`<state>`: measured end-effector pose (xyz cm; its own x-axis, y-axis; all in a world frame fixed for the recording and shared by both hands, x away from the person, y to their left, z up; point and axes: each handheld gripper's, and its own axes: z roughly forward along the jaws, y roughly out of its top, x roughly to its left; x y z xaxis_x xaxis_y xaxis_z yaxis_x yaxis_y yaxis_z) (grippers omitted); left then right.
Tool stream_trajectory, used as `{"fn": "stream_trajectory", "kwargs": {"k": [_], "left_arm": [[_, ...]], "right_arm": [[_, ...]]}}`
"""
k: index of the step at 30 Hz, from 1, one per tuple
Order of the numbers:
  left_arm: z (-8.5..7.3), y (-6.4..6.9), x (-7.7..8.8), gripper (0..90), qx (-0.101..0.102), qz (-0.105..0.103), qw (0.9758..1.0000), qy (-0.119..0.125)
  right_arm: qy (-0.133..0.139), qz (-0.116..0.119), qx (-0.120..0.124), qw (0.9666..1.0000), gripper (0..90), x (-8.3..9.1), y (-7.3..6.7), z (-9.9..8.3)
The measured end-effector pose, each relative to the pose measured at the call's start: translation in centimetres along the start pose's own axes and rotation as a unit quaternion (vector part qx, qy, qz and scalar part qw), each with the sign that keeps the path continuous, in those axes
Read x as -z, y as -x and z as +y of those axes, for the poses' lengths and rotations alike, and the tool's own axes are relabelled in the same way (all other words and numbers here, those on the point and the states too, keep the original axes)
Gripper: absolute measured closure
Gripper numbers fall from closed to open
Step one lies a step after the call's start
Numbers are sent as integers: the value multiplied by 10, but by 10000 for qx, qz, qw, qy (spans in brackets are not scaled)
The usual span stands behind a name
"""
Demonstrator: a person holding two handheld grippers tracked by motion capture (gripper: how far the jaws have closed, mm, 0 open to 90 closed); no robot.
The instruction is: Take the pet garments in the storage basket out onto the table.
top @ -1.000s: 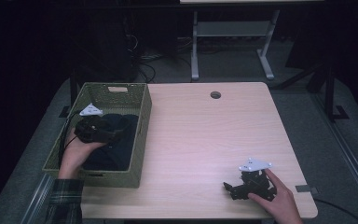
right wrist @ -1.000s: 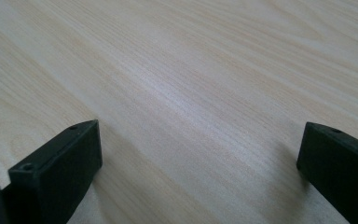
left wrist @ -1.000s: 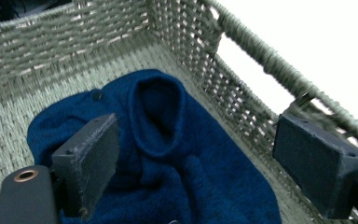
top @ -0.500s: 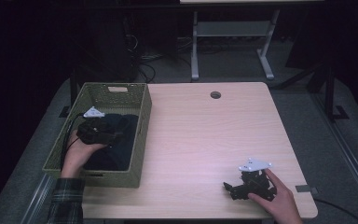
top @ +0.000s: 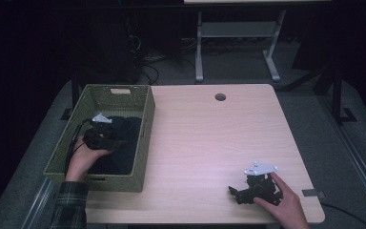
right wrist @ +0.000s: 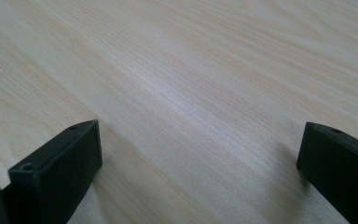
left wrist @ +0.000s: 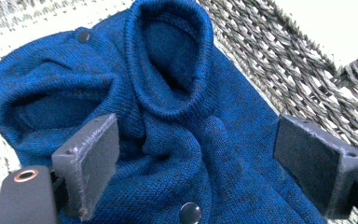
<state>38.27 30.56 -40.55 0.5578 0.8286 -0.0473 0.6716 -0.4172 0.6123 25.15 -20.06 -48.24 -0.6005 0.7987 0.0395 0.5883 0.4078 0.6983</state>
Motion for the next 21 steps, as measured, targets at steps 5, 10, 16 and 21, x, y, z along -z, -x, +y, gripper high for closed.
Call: {"fn": "stream_trajectory", "kwargs": {"k": [5,10,16,21], "left_arm": [[-1,1,-7,139,21,-12,9997,-225],[-2,1,-12,136,38,8,9991,-429],[-4,4,-20,141,34,54,9978,-658],[-4,6,-27,141,32,97,9958,-907]], "right_arm": [[-1,1,-1,10000,0,0,0,0],[0,0,0,10000,0,0,0,0],[0,2,-1,10000,0,0,0,0],[-2,5,2,10000,0,0,0,0]]}}
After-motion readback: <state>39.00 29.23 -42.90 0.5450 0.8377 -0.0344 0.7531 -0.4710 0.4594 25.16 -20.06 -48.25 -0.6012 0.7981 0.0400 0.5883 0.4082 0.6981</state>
